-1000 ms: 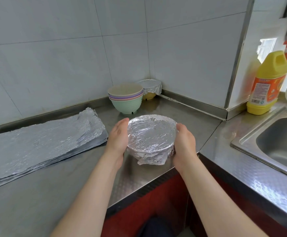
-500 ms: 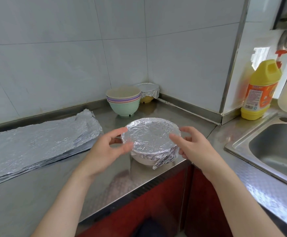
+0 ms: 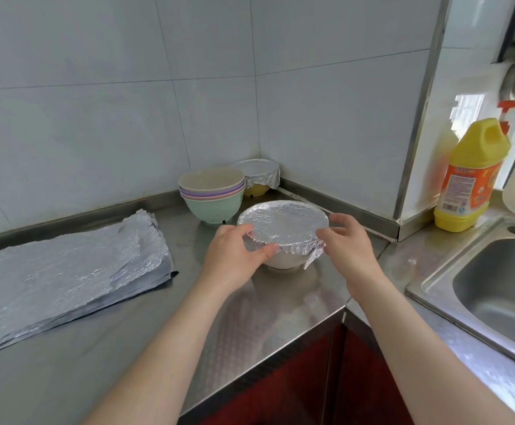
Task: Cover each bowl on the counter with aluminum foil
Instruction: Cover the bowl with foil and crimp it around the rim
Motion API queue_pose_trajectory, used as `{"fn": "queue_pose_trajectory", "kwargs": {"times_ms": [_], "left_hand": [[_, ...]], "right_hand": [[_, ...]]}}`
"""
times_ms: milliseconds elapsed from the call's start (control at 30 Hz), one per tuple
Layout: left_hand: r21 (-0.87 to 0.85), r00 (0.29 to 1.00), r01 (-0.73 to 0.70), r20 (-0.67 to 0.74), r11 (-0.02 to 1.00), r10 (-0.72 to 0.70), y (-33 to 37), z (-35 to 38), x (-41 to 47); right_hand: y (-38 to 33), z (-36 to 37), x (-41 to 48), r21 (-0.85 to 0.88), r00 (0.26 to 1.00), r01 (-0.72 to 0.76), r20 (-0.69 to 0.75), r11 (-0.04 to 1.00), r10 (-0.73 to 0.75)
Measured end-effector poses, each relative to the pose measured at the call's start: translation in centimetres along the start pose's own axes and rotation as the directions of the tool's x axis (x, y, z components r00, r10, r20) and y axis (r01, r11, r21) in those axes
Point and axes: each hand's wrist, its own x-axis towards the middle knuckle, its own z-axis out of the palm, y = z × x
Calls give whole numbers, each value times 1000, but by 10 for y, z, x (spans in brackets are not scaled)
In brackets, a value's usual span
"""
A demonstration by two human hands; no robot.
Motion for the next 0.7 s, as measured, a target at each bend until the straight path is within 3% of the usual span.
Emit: {"fn": "queue_pose_trajectory", "kwargs": {"times_ms": [233, 700], "left_hand": [[11, 998, 10, -55, 1000, -10, -4, 35, 70], [-5, 993, -23, -120, 1000, 22, -14, 79, 156]], "right_hand": [[5, 22, 64, -37, 1000, -30, -10, 999, 30], [14, 48, 159, 75, 998, -11, -56, 997, 15]]}}
